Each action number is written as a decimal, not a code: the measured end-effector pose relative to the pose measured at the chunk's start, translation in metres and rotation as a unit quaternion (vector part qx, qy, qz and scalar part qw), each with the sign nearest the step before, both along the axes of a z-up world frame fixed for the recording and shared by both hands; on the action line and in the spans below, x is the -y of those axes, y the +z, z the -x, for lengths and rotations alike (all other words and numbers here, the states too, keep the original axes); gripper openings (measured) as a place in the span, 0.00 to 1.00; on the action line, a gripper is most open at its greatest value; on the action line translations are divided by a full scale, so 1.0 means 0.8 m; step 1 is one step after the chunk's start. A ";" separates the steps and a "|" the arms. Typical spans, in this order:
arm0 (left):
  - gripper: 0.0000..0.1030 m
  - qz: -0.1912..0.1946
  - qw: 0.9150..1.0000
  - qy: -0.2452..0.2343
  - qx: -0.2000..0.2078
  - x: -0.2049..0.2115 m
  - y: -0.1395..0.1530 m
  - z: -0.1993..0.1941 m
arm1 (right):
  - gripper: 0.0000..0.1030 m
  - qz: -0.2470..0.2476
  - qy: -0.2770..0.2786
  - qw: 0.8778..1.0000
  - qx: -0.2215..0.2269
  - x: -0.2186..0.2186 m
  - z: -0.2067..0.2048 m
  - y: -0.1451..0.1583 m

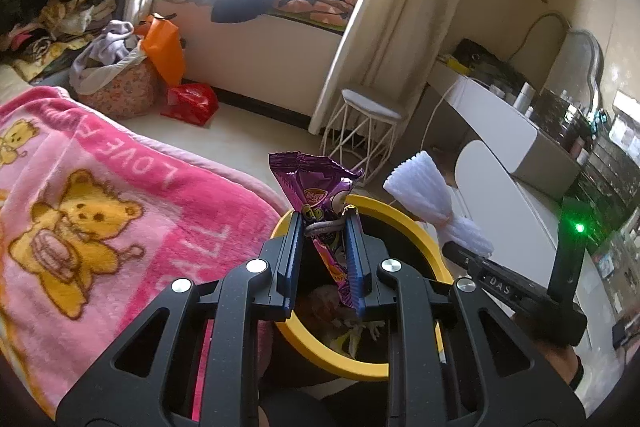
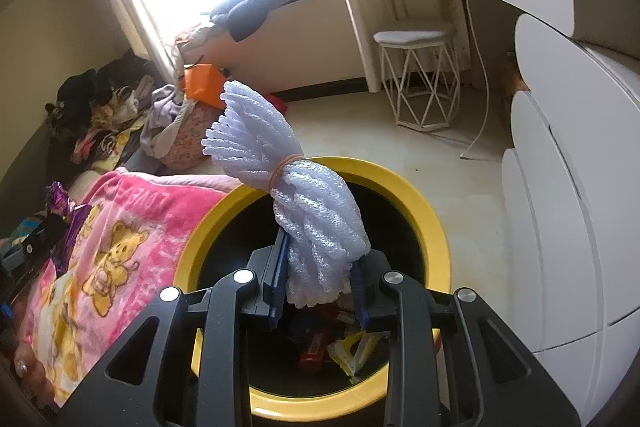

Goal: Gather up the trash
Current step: 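Lift the purple wrapper and white bath puff and carry both over the bin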

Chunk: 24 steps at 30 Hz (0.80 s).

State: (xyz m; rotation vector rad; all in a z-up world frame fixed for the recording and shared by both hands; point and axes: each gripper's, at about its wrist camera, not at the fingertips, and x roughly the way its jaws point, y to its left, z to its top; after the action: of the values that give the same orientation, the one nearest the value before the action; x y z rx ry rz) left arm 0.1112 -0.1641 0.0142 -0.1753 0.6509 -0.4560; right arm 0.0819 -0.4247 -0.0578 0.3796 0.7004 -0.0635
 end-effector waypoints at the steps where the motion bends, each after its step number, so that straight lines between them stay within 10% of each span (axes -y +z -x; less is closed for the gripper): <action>1: 0.15 -0.002 1.000 -0.002 -0.001 0.003 -0.002 0.000 | 0.25 0.000 -0.003 1.000 -0.001 0.002 0.000 -0.001; 24: 0.15 -0.036 0.996 -0.072 -0.026 0.067 -0.046 -0.006 | 0.28 -0.008 -0.026 0.999 -0.025 0.014 -0.005 -0.025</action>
State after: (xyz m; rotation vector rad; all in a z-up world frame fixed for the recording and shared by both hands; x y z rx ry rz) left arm 0.1160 -0.2174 -0.0227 -0.0733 0.7318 -0.5666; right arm 0.0860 -0.4357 -0.0776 0.4136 0.7403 -0.1175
